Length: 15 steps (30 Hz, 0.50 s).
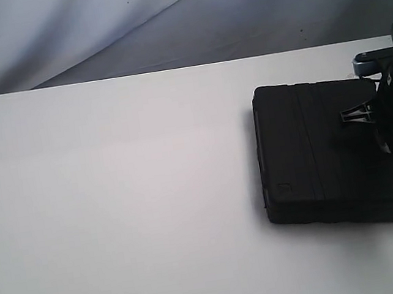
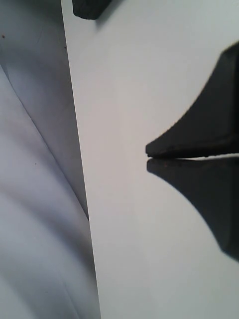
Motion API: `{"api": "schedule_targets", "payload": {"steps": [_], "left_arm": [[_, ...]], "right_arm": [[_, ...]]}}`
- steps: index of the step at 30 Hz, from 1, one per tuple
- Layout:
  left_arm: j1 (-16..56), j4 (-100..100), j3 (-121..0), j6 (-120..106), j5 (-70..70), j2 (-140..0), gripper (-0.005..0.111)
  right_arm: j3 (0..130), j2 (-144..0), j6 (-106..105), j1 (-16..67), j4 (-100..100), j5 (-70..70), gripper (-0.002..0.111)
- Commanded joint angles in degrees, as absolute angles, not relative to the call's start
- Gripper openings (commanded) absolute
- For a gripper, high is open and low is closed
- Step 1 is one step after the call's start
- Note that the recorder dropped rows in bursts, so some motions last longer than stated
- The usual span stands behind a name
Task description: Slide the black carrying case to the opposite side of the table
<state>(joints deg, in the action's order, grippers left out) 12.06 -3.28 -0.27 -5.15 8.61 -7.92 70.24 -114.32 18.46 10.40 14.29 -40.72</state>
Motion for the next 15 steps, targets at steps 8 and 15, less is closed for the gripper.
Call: {"api": "schedule_targets", "payload": {"steps": [8,15], "left_arm": [[11.9,-3.3,0.0,-5.0,8.0,-7.5,0.0],[11.9,-3.3,0.0,-5.0,8.0,-7.5,0.0]], "right_arm": [[70.1,-114.0,19.1,10.8,15.8,-37.9,0.058],[70.1,-110.7,20.0,10.8,15.8,-36.6,0.057]]}}
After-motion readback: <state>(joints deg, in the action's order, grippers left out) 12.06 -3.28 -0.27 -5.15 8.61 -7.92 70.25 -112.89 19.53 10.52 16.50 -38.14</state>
